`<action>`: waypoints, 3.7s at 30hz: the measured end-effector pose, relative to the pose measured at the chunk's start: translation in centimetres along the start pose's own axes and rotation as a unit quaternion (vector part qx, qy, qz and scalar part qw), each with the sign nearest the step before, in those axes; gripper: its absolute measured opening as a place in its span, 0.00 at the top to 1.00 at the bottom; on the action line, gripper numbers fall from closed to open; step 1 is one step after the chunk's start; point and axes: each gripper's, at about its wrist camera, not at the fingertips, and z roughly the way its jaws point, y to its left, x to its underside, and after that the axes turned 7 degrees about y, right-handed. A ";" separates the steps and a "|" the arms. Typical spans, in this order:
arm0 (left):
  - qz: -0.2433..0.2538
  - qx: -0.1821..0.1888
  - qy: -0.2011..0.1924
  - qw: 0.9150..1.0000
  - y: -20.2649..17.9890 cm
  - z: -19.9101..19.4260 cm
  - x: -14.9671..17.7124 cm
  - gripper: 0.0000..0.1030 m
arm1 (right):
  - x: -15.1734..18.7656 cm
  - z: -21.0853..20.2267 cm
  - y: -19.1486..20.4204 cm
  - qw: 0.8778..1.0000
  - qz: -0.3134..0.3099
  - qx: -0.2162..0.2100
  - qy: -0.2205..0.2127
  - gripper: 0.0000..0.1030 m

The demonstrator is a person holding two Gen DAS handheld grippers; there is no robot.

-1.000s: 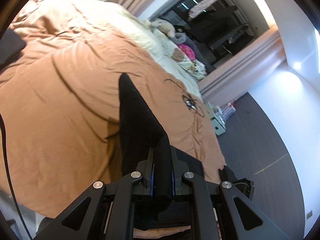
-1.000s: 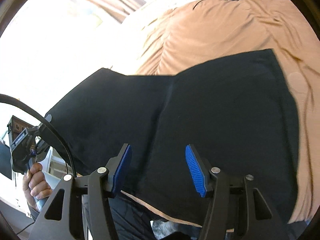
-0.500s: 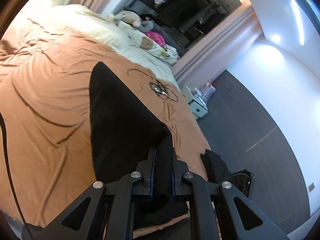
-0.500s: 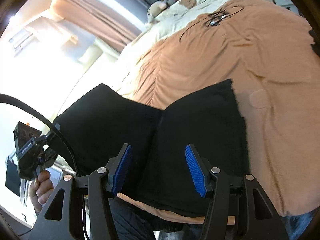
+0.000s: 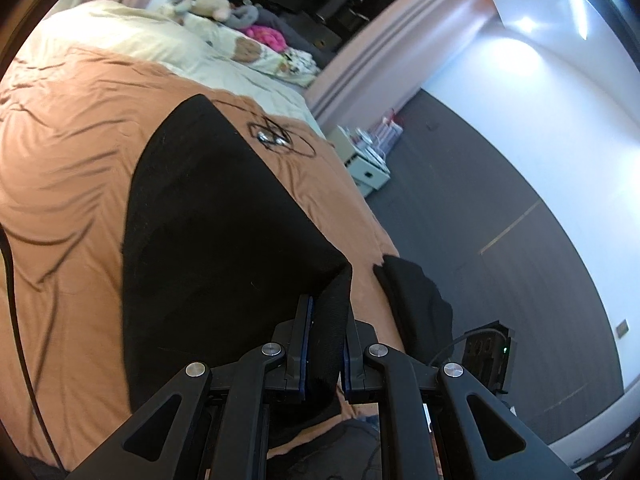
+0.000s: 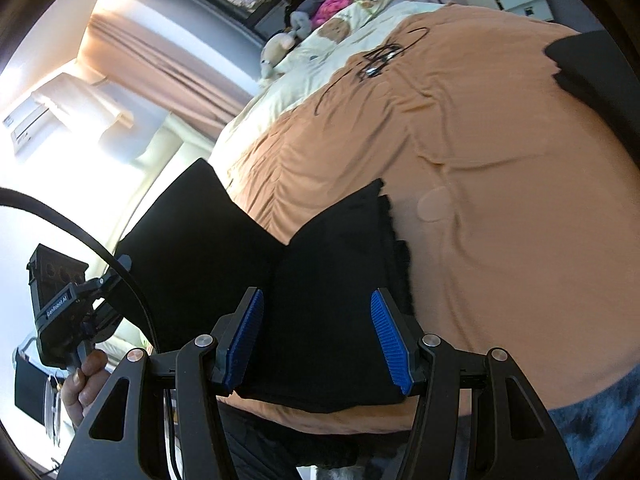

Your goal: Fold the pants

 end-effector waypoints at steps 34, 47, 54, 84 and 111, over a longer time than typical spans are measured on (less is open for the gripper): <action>-0.091 -0.092 0.090 0.987 11.3 4.2 3.8 0.37 | -2.4 6.8 -1.1 0.996 0.024 0.027 0.088 0.59; -0.128 -0.122 0.129 0.976 15.8 5.9 5.7 0.37 | -3.9 7.4 -1.1 0.995 0.022 0.028 0.092 0.76; -0.145 -0.110 0.141 0.973 17.0 6.8 6.4 0.38 | -3.8 7.2 0.8 0.996 0.003 0.032 0.079 0.96; -0.141 -0.092 0.137 0.976 17.3 7.0 5.0 0.50 | -3.2 6.1 -1.3 0.992 -0.006 0.083 0.099 0.45; -0.152 -0.072 0.152 0.974 18.3 9.3 3.9 0.57 | -7.2 16.0 -5.9 0.968 -0.016 -0.067 0.241 0.62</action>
